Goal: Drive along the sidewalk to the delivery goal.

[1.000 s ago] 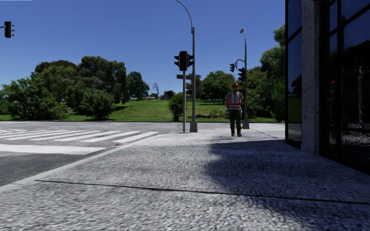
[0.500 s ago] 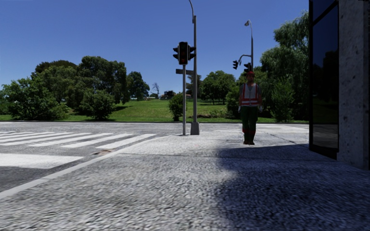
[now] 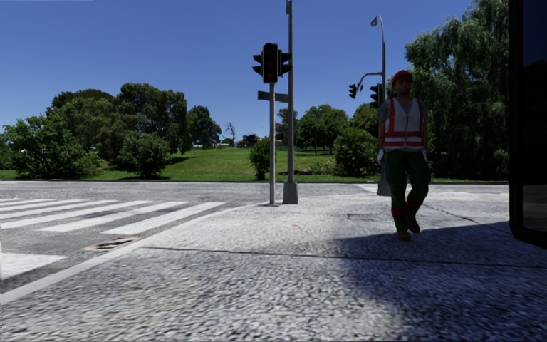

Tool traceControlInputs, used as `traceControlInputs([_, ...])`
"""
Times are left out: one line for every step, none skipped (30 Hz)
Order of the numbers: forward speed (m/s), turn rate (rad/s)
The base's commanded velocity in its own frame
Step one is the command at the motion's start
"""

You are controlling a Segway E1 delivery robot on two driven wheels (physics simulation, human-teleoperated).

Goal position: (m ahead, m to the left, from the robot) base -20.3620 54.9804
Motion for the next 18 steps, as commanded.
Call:
traceControlInputs([2.0,0.0])
traceControlInputs([2.0,0.0])
traceControlInputs([2.0,0.0])
traceControlInputs([2.0,0.0])
traceControlInputs([2.0,0.0])
traceControlInputs([2.0,0.0])
traceControlInputs([2.0,0.0])
traceControlInputs([2.0,0.0])
traceControlInputs([2.0,0.0])
traceControlInputs([2.0,0.0])
traceControlInputs([2.0,0.0])
traceControlInputs([2.0,0.0])
traceControlInputs([2.0,0.0])
traceControlInputs([2.0,0.0])
traceControlInputs([2.0,0.0])
traceControlInputs([2.0,0.0])
traceControlInputs([2.0,0.0])
traceControlInputs([2.0,0.0])
